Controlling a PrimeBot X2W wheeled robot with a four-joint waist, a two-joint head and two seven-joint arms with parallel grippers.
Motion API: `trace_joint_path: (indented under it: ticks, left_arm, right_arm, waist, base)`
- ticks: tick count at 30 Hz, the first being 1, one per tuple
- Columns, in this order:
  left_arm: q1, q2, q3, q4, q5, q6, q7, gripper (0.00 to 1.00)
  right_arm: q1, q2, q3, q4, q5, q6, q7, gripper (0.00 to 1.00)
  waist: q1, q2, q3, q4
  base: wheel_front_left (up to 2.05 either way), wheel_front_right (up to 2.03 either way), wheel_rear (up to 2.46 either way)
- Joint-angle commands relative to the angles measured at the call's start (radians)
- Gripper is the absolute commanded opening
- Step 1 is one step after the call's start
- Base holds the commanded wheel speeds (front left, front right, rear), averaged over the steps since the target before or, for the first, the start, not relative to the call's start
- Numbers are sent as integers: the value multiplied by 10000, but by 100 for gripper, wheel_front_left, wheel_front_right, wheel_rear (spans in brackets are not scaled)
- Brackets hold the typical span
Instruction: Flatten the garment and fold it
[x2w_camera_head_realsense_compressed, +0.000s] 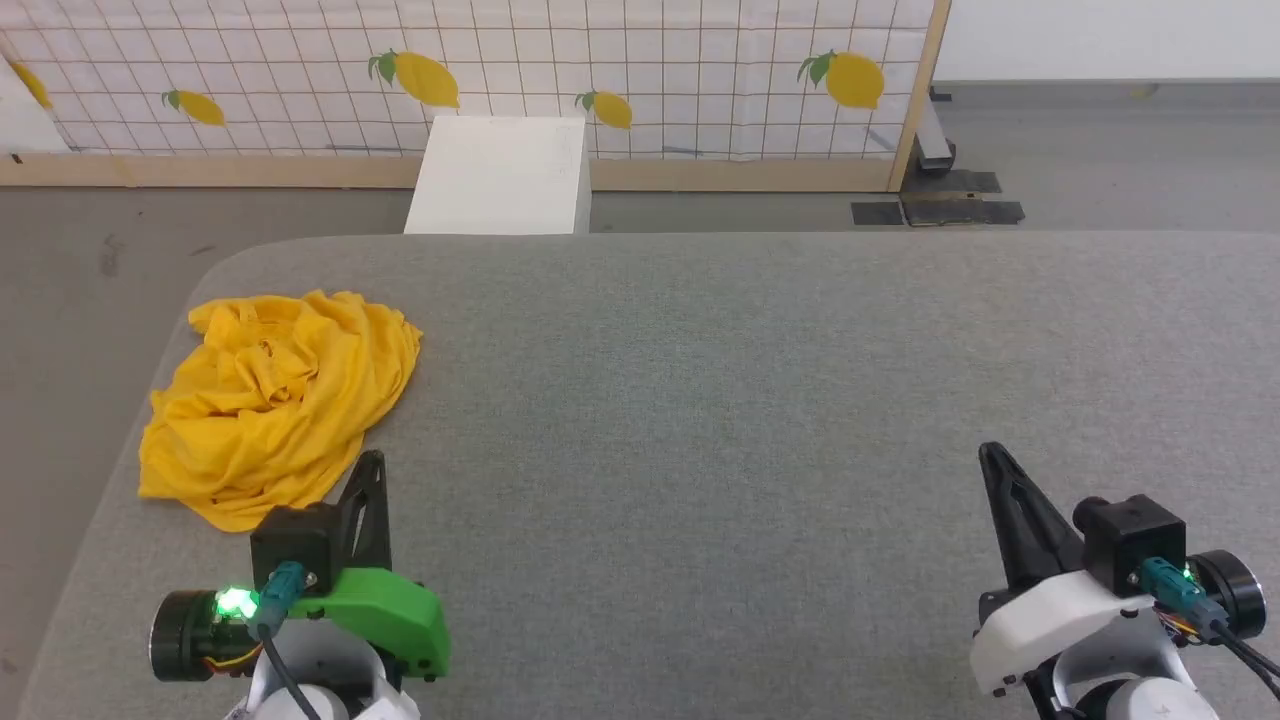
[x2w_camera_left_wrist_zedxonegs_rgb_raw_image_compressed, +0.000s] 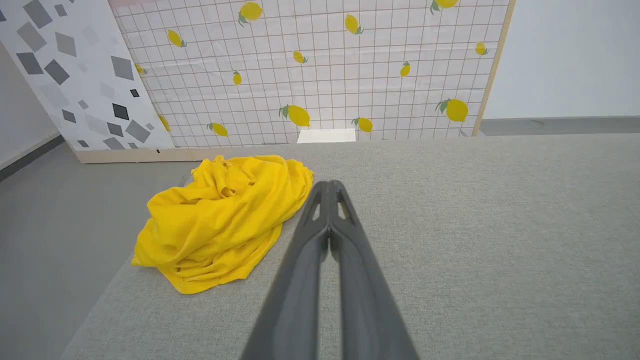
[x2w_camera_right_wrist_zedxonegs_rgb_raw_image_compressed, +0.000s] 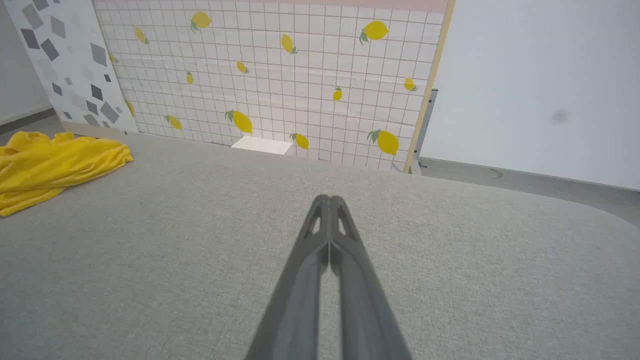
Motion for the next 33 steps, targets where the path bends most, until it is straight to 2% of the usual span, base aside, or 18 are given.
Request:
trace_joint_path:
  ticks: [1, 33]
  left_arm:
    - [137, -45, 34, -26, 129, 66, 14, 0]
    - [137, -45, 34, -26, 129, 66, 14, 0]
  right_arm:
    - [-168, 28, 14, 18, -64, -17, 1, 0]
    - [-168, 28, 14, 18, -64, -17, 1, 0]
  waist:
    - [0, 0, 0, 0]
    - [0, 0, 0, 0]
  base:
    - [0, 0, 0]
    - [0, 0, 0]
